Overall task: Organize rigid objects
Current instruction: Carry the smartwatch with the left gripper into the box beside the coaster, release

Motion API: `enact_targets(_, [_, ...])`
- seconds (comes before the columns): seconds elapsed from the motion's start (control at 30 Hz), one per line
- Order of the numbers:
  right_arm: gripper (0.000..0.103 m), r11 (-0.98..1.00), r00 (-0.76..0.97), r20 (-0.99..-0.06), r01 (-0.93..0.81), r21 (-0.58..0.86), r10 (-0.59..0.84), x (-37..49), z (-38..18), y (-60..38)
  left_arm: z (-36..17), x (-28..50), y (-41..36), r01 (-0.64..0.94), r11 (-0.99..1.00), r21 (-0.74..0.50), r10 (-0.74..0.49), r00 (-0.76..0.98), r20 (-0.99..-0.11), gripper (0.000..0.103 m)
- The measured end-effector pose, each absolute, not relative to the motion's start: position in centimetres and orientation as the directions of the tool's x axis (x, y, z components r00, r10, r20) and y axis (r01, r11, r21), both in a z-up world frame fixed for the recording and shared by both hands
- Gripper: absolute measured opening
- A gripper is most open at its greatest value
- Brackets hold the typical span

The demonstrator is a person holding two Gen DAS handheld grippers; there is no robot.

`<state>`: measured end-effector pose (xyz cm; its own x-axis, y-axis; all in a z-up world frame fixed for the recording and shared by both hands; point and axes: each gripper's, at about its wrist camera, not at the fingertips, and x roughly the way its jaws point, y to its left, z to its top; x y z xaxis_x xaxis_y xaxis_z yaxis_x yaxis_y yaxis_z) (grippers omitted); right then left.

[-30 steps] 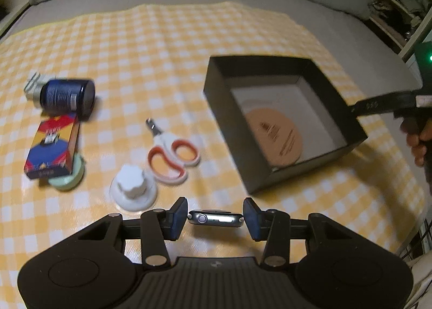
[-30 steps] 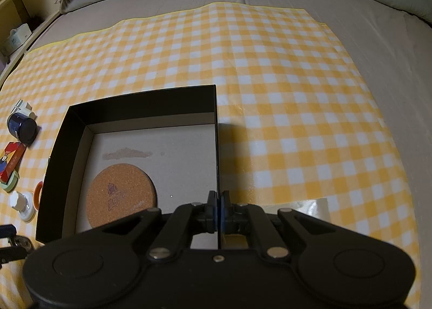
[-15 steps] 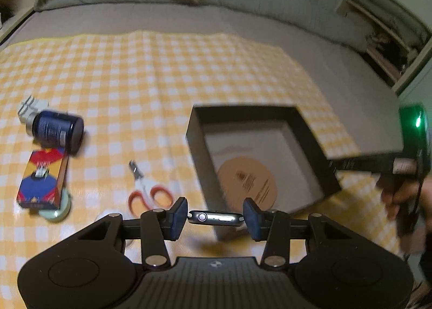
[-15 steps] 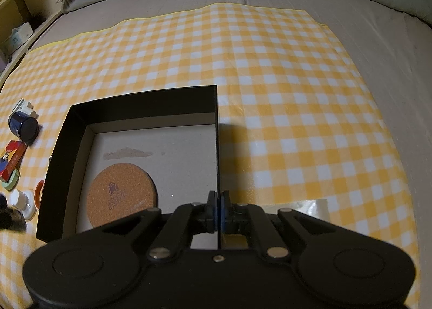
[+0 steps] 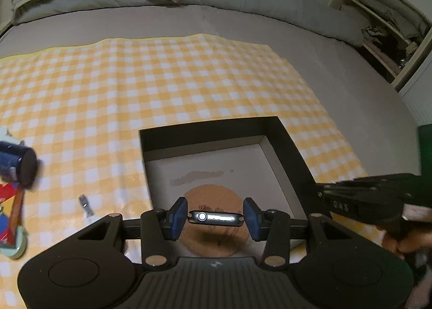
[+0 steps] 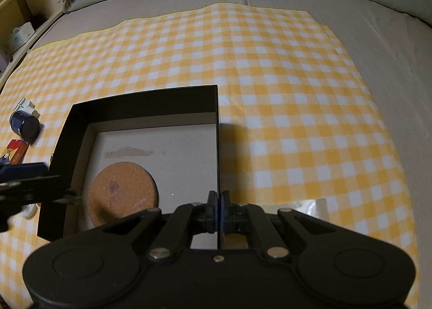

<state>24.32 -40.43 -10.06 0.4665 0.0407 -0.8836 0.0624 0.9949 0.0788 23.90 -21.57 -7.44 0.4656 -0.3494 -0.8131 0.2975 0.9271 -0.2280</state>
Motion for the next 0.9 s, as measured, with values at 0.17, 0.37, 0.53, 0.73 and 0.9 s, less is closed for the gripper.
enact_targets(0.17, [0.003, 0.995, 0.466, -0.884, 0.058, 0.078, 0.042, 24.3, -9.9, -40.5, -8.8, 25.1, -23.2, 0.303, 0.931, -0.202, -0.335, 0.496, -0.801, 0.045])
enact_targets(0.37, [0.003, 0.995, 0.464, -0.885, 0.057, 0.081, 0.045, 24.3, -9.8, -40.5, -10.3, 25.0, -24.1, 0.362, 0.919, -0.154, -0.318, 0.453, -0.833, 0.065])
enact_targets(0.53, [0.003, 0.995, 0.466, -0.884, 0.057, 0.079, 0.043, 24.3, -9.8, -40.5, -10.0, 24.0, -24.0, 0.400, 0.907, -0.130, -0.317, 0.446, -0.837, 0.081])
enact_targets(0.73, [0.003, 0.997, 0.470, -0.882, 0.052, 0.056, 0.025, 24.2, -10.0, -39.9, -9.4, 22.9, -23.9, 0.423, 0.896, -0.134, -0.335, 0.447, -0.829, 0.086])
enact_targets(0.9, [0.003, 0.996, 0.455, -0.890, 0.066, 0.061, 0.025, 24.0, -10.2, -39.8, -9.0, 22.4, -23.2, 0.428, 0.894, -0.131, -0.337, 0.450, -0.827, 0.087])
